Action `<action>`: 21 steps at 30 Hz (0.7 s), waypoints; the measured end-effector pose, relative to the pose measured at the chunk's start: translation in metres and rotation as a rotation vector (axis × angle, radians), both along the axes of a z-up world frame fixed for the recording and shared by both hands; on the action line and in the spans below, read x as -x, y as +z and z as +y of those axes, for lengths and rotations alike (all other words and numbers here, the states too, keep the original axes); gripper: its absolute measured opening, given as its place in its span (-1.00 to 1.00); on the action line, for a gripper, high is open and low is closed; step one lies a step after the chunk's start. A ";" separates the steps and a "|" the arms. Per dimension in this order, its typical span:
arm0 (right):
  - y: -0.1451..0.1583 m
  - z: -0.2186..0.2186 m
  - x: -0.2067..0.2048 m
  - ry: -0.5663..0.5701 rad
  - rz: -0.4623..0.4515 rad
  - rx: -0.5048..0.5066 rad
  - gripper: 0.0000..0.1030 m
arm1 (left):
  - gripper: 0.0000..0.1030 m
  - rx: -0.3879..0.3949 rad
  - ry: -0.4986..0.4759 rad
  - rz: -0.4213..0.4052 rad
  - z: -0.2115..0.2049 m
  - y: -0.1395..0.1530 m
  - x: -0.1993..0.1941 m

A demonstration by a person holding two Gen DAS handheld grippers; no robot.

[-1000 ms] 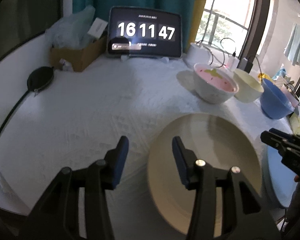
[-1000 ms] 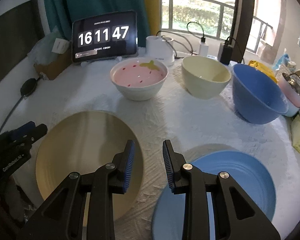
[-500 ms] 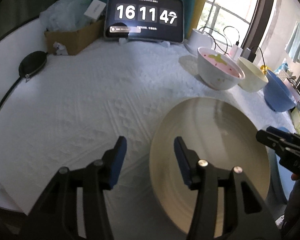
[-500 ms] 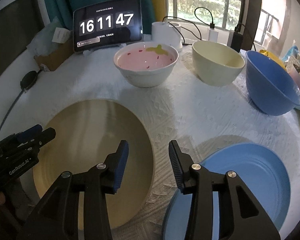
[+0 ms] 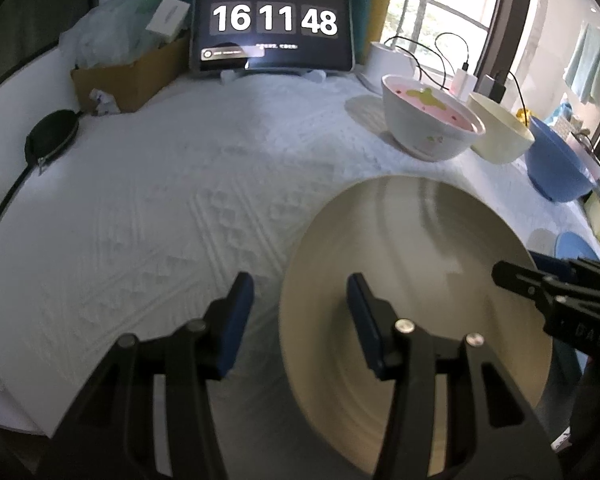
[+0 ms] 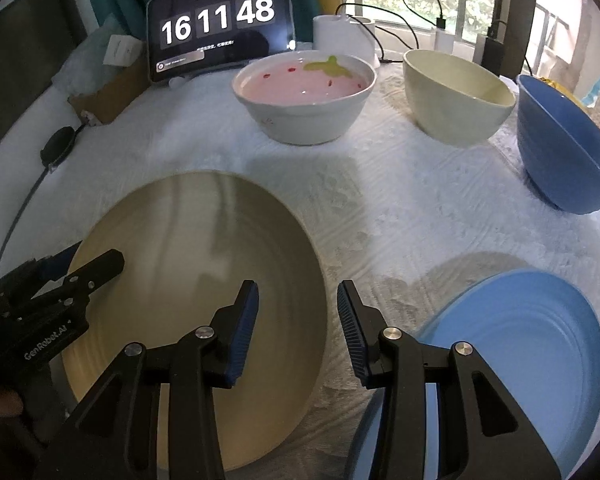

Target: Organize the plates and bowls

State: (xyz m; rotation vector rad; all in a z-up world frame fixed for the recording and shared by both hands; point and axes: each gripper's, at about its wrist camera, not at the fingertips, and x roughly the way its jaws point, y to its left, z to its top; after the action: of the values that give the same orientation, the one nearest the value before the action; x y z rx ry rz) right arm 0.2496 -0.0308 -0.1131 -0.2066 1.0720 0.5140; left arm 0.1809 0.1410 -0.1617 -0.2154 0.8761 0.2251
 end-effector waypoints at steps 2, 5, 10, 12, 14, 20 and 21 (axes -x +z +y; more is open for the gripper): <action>-0.001 0.002 0.002 0.004 -0.009 0.012 -0.21 | -0.11 0.002 -0.008 -0.005 -0.001 0.000 0.000; -0.001 0.001 0.004 -0.002 -0.021 0.021 -0.39 | -0.23 -0.001 -0.030 -0.003 -0.005 0.000 0.000; 0.001 -0.003 0.007 -0.006 -0.038 0.030 -0.51 | -0.23 -0.003 -0.025 -0.004 -0.006 0.001 0.001; 0.003 -0.003 0.008 -0.005 -0.047 0.028 -0.51 | -0.23 -0.002 -0.025 -0.010 -0.006 0.002 0.002; 0.006 -0.005 0.009 -0.011 -0.051 0.019 -0.51 | -0.23 -0.002 -0.027 -0.017 -0.007 0.004 0.003; 0.017 -0.011 0.012 -0.026 -0.075 0.000 -0.51 | -0.23 -0.003 -0.040 -0.041 -0.013 0.014 0.006; 0.019 -0.012 0.012 -0.028 -0.078 -0.002 -0.51 | -0.23 -0.003 -0.041 -0.043 -0.013 0.015 0.006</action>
State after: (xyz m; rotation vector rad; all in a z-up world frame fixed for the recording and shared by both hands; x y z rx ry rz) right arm 0.2373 -0.0430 -0.0940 -0.2075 0.9965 0.4779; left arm 0.1752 0.1276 -0.1463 -0.1988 0.8370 0.1830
